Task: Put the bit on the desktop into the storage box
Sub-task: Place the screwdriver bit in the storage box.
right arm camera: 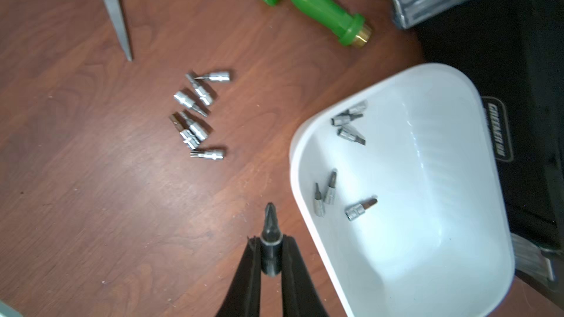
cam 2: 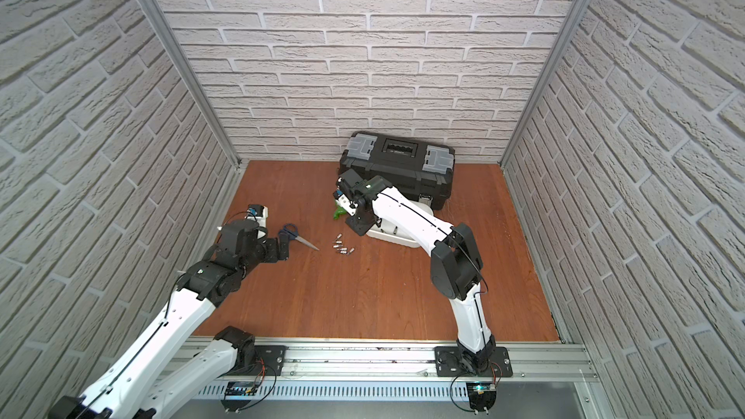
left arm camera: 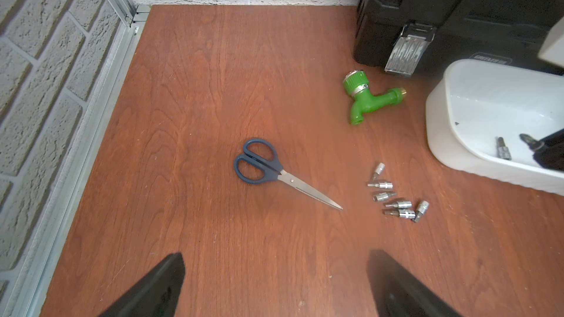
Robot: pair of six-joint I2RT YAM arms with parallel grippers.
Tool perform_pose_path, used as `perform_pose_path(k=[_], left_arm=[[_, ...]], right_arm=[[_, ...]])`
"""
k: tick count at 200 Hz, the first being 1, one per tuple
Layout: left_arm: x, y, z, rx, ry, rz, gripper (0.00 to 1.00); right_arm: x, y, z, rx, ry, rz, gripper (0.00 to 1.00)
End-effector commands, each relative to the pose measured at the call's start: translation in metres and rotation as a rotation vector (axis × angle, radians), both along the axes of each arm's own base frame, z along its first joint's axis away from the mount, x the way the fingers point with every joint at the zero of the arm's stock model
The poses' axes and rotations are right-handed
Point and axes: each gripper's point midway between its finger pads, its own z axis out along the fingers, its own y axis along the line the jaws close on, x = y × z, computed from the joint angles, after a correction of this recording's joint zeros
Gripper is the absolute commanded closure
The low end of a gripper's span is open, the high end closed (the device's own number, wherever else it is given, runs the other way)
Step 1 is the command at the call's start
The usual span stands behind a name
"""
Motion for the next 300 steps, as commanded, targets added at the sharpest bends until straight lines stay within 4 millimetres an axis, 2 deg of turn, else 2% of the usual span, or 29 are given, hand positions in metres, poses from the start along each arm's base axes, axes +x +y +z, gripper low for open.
perform_pose_path(k=[1,12,14,20,50,82,151,153,158,269,300], left_arm=[[0.004,0.0,0.012,-0.011,-0.042,-0.002,0.02],[0.004,0.0,0.012,-0.01,-0.042,0.0,0.02],[0.004,0.0,0.012,-0.01,-0.041,-0.001,0.02],[0.004,0.0,0.012,-0.011,-0.042,0.0,0.02],[0.004,-0.001,0.012,-0.017,-0.042,-0.001,0.02],[0.004,-0.001,0.011,-0.019,-0.039,-0.002,0.02],[0.001,0.001,0.012,-0.014,-0.039,0.003,0.02],[0.001,0.001,0.012,-0.014,-0.039,0.003,0.02],[0.001,0.002,0.011,-0.013,-0.038,0.004,0.02],[0.0,0.002,0.009,-0.019,-0.027,0.007,0.02],[-0.001,0.003,0.009,-0.017,-0.031,0.011,0.02]], right_arm=[[0.007,-0.025,0.013,0.0,-0.026,-0.054,0.89],[0.013,-0.038,0.009,-0.01,-0.023,-0.083,0.89],[0.013,-0.04,0.019,0.002,-0.042,-0.087,0.89],[0.015,-0.047,0.021,0.0,-0.049,-0.101,0.89],[0.027,-0.073,0.018,-0.009,-0.051,-0.166,0.89],[0.037,-0.092,0.01,-0.015,-0.043,-0.221,0.89],[0.042,-0.107,-0.009,-0.019,-0.021,-0.256,0.89],[0.043,-0.107,-0.018,-0.03,-0.003,-0.257,0.89],[0.043,-0.107,-0.023,-0.036,0.007,-0.258,0.89],[0.039,-0.118,-0.073,-0.077,0.073,-0.284,0.88],[0.037,-0.119,-0.08,-0.086,0.083,-0.289,0.88]])
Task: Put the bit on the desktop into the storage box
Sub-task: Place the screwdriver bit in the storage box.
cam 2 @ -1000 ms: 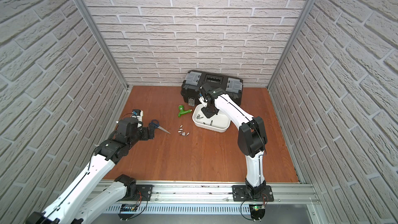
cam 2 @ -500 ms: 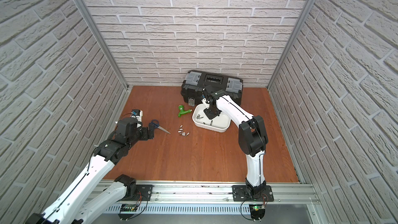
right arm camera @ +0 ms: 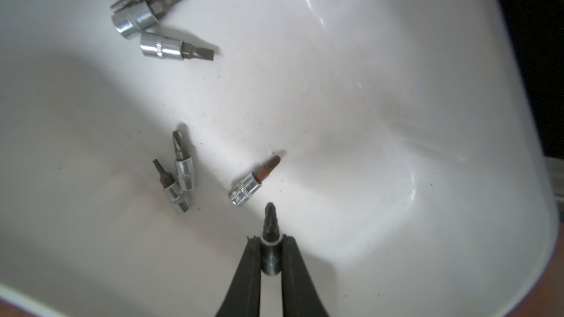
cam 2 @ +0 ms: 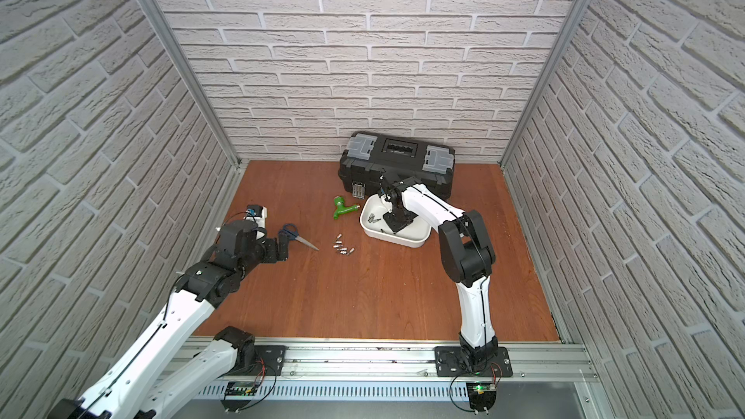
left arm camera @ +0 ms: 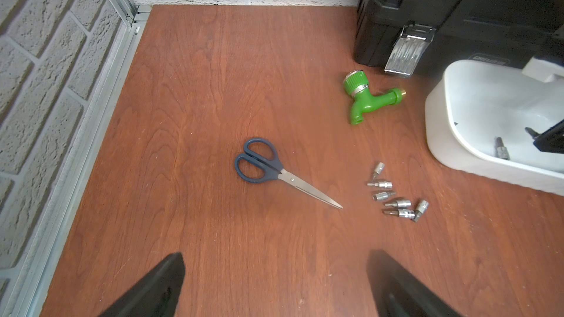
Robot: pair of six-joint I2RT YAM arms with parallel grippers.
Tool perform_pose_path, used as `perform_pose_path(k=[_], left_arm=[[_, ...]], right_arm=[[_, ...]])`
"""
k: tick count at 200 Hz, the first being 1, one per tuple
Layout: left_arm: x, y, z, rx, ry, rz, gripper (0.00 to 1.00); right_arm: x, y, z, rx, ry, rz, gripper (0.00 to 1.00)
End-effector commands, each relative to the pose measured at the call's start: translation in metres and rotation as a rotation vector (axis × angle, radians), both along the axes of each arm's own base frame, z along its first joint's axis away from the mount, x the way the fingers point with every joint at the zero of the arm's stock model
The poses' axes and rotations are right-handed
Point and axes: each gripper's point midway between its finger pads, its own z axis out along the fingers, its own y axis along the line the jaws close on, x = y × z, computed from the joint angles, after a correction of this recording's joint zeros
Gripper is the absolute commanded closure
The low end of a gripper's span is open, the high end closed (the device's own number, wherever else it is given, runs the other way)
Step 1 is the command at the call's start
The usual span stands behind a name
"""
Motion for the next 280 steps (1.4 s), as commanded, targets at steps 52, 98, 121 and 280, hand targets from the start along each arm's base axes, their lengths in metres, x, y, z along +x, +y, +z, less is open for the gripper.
perform_pose_path(k=[52,98,121,280], left_arm=[[0.001,0.001,0.007,-0.017,-0.026,0.008,0.02],[0.001,0.0,0.006,-0.019,-0.022,0.006,0.02],[0.002,0.0,0.007,-0.019,-0.024,0.006,0.02],[0.008,-0.009,0.0,-0.043,0.011,-0.012,0.02]], right_arm=[[0.006,-0.004,-0.007,-0.005,-0.015,-0.026,0.85],[0.007,-0.006,0.003,-0.008,-0.04,-0.026,0.64],[0.007,-0.006,0.014,0.002,-0.064,-0.026,0.6],[-0.017,0.023,0.137,0.119,-0.317,0.123,0.42]])
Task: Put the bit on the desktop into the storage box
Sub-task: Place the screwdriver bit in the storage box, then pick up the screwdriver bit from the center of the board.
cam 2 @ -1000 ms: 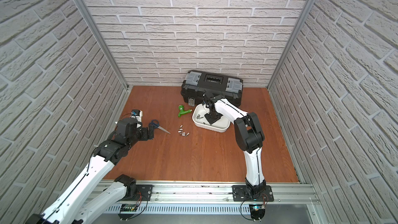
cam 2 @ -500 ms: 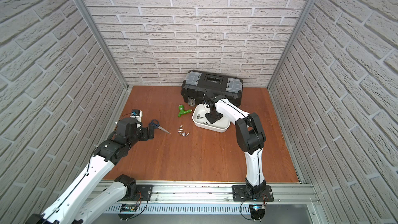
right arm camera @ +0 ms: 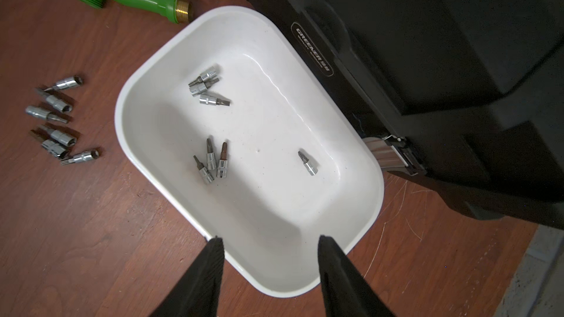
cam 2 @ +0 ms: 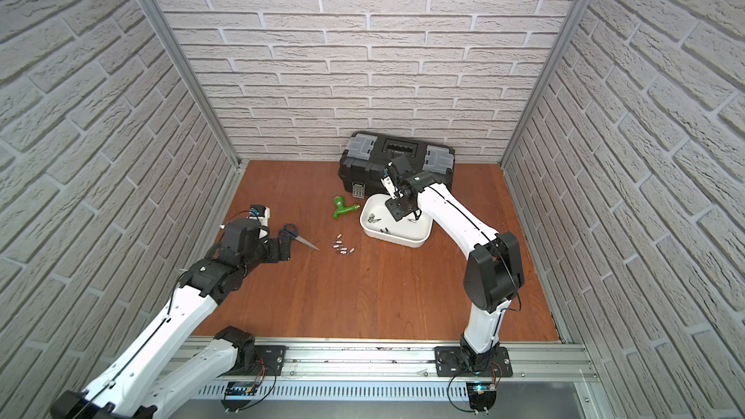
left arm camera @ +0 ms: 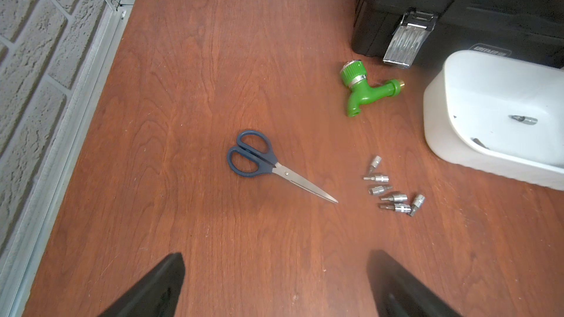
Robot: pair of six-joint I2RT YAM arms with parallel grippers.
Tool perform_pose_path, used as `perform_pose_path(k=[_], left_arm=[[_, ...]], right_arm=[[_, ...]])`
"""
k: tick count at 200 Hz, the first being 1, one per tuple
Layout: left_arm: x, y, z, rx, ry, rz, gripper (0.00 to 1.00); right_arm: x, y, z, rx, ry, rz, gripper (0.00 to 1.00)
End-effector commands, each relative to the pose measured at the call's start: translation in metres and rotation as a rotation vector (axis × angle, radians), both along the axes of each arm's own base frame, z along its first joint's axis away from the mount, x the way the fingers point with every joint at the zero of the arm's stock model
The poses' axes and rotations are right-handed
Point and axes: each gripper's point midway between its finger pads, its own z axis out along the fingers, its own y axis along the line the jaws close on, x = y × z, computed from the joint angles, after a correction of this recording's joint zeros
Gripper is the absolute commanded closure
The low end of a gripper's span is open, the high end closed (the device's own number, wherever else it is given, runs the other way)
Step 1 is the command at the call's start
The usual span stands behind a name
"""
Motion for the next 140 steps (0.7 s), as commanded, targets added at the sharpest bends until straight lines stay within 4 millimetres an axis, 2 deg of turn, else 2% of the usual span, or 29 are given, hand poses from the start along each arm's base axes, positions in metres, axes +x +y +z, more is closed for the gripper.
perform_pose_path(k=[1,36,62,95,140], left_arm=[[0.006,-0.003,0.01,-0.026,-0.03,-0.001,0.02],[0.008,-0.002,0.004,-0.016,-0.017,0.007,0.02],[0.007,-0.002,0.003,-0.015,-0.013,0.007,0.02],[0.004,0.002,0.003,-0.007,-0.024,0.015,0.02],[0.001,0.003,0.003,-0.007,-0.027,0.014,0.02]], right_arm=[[-0.011,0.013,0.026,0.014,-0.058,0.077,0.42],[-0.02,0.029,0.05,-0.004,-0.126,0.184,0.37],[-0.03,0.047,0.058,-0.002,-0.137,0.288,0.33],[-0.043,0.071,0.054,0.018,-0.1,0.417,0.27],[-0.052,0.096,0.039,0.009,-0.015,0.52,0.12]])
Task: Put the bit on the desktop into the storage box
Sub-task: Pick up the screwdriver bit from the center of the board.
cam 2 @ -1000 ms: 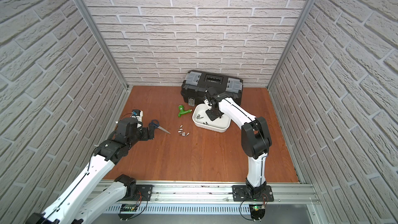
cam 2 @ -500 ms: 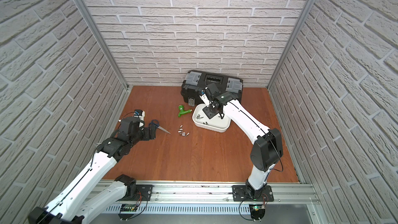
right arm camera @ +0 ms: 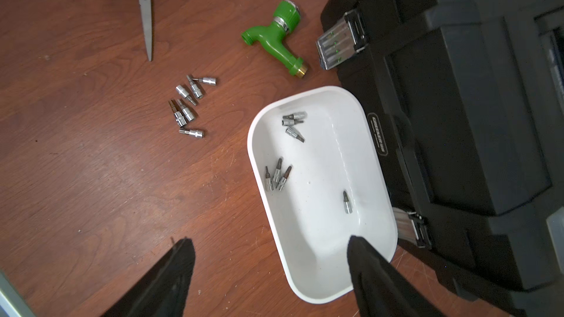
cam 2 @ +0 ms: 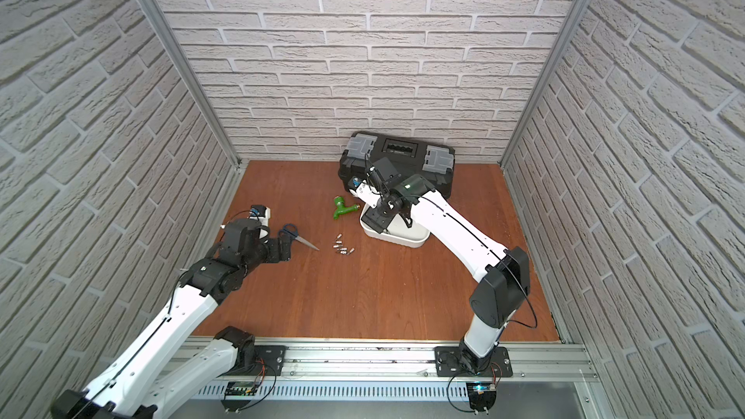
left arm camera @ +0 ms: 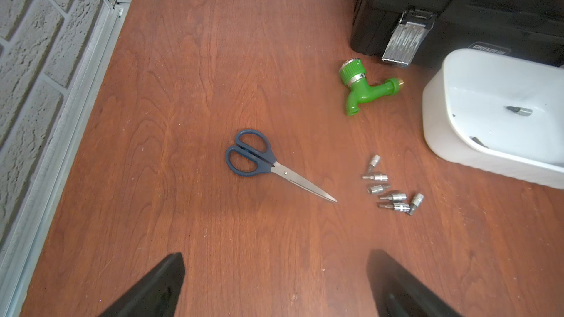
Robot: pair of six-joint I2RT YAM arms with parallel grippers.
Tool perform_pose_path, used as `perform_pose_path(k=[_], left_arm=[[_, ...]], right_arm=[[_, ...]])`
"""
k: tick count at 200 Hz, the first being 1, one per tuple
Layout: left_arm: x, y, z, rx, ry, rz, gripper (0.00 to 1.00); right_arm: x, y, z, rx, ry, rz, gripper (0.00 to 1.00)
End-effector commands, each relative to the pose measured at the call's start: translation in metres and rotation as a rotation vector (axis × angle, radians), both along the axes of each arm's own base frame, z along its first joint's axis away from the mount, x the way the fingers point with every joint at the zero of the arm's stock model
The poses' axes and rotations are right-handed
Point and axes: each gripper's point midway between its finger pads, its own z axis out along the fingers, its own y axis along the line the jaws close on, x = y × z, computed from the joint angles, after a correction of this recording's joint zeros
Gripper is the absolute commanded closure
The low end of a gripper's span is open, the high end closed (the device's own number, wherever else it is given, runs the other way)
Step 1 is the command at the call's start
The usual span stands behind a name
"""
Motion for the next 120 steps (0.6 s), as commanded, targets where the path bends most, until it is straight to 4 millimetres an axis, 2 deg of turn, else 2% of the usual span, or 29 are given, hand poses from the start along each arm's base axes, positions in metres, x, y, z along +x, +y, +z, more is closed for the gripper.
perform_pose_path(k=[1,36,76,81,83,87,120], left_arm=[[0.001,0.003,0.003,-0.005,-0.025,0.016,0.02],[0.0,0.004,0.003,-0.007,-0.03,0.018,0.02],[-0.001,0.005,0.003,-0.006,-0.028,0.021,0.02],[-0.001,0.005,0.003,-0.006,-0.029,0.021,0.02],[-0.001,0.005,0.003,-0.006,-0.028,0.021,0.02],[-0.001,0.005,0.002,-0.005,-0.026,0.022,0.02],[-0.002,0.005,0.001,-0.006,-0.023,0.023,0.02]], right_arm=[[-0.007,0.02,-0.01,-0.014,0.05,0.089,0.11],[-0.01,0.04,-0.027,-0.068,0.092,0.152,0.0],[-0.011,0.064,-0.049,-0.112,0.121,0.205,0.0],[-0.012,0.067,-0.047,-0.115,0.116,0.215,0.0],[-0.012,0.069,-0.057,-0.13,0.133,0.219,0.0],[-0.012,0.071,-0.063,-0.144,0.143,0.225,0.0],[-0.015,0.083,-0.089,-0.205,0.189,0.262,0.0]])
